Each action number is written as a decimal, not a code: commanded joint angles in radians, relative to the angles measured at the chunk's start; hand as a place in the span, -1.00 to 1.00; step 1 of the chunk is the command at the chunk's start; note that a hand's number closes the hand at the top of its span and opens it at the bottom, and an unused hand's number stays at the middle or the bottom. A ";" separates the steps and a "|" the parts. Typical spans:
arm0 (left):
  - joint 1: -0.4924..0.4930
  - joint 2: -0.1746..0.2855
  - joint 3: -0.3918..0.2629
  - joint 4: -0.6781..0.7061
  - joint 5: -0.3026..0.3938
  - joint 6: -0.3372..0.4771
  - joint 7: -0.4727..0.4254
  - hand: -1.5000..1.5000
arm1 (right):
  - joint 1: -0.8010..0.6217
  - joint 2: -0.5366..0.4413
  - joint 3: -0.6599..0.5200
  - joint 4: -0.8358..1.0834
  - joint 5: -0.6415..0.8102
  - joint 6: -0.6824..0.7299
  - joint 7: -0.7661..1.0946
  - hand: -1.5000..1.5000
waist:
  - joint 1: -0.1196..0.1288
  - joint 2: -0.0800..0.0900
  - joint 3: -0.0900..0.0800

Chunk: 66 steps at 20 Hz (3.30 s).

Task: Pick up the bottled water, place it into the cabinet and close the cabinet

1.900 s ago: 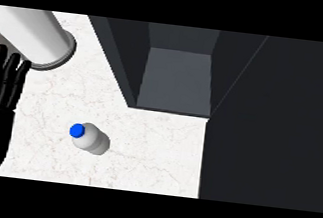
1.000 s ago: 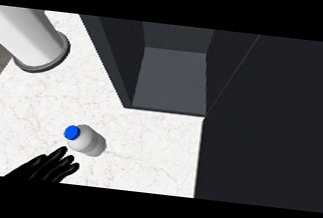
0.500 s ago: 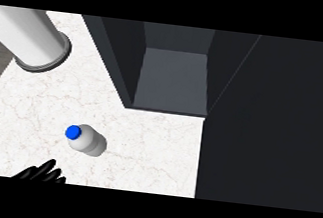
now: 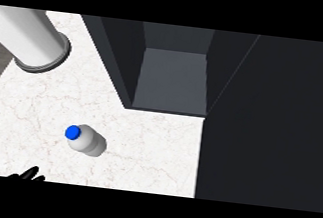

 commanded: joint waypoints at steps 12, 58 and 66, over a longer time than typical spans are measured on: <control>0.043 -0.001 0.175 -0.052 0.143 0.028 -0.071 -1.00 | 0.139 0.017 -0.040 -0.209 -0.172 0.031 0.052 -1.00 | -0.017 0.004 -0.001; -0.677 -0.211 0.081 1.251 -0.640 0.067 -0.557 -1.00 | 0.373 -0.058 -0.204 -0.142 -0.367 0.286 -0.182 -1.00 | -0.040 0.012 -0.003; -0.777 -0.227 0.139 1.529 -0.612 0.017 -0.708 -1.00 | 0.435 -0.058 -0.228 -0.170 -0.374 0.299 -0.232 -1.00 | -0.050 0.013 -0.005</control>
